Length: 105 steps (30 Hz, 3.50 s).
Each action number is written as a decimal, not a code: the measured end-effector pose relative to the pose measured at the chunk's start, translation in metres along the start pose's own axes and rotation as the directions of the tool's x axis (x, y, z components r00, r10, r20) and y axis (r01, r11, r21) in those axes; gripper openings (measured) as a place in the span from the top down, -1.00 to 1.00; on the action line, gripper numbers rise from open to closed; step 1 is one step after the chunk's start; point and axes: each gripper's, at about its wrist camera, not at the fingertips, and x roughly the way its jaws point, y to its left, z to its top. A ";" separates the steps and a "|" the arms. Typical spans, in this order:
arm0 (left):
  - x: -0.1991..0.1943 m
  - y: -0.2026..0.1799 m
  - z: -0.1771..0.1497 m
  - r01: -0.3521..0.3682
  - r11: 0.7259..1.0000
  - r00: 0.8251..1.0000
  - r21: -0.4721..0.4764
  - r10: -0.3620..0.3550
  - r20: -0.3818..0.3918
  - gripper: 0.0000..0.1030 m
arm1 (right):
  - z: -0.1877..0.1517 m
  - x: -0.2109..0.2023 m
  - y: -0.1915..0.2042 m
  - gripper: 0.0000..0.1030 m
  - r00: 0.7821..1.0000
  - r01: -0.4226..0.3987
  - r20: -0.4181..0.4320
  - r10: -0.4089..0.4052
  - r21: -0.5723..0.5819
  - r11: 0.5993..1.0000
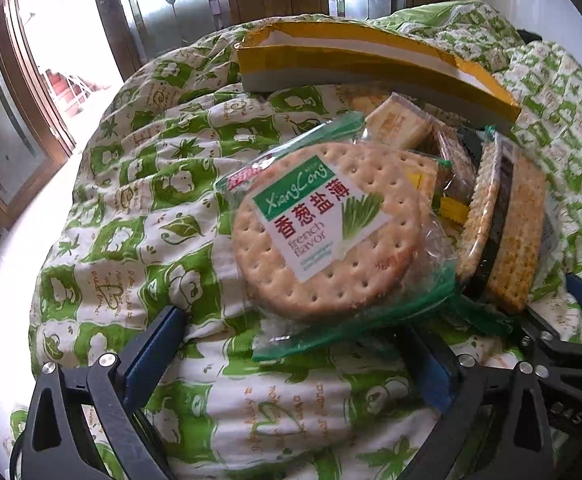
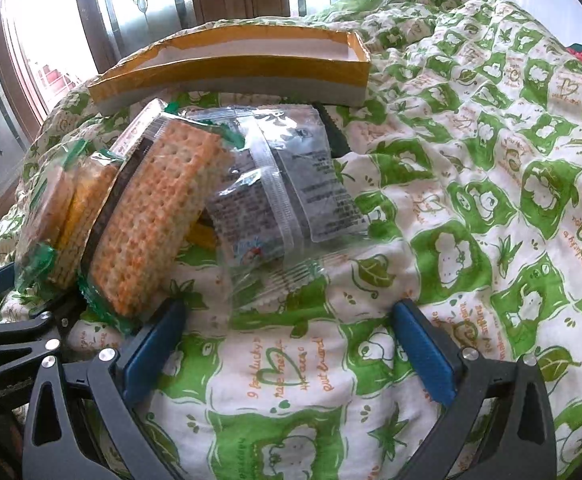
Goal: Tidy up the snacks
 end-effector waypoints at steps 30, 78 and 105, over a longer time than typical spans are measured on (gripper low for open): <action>-0.045 0.006 0.004 0.043 0.999 0.992 -0.017 -0.041 0.122 -0.99 | 0.014 -0.038 -0.010 -1.00 0.996 -0.069 0.049 0.068 0.016 0.997; -0.059 -0.004 0.010 0.097 0.995 0.994 -0.026 -0.095 0.062 -0.99 | 0.032 -0.102 -0.019 -1.00 0.987 -0.112 0.106 0.120 -0.079 0.991; -0.062 -0.055 0.016 0.205 0.973 0.977 0.109 -0.211 0.042 -0.99 | 0.065 -0.077 -0.032 -1.00 0.996 -0.090 -0.023 0.087 -0.209 0.974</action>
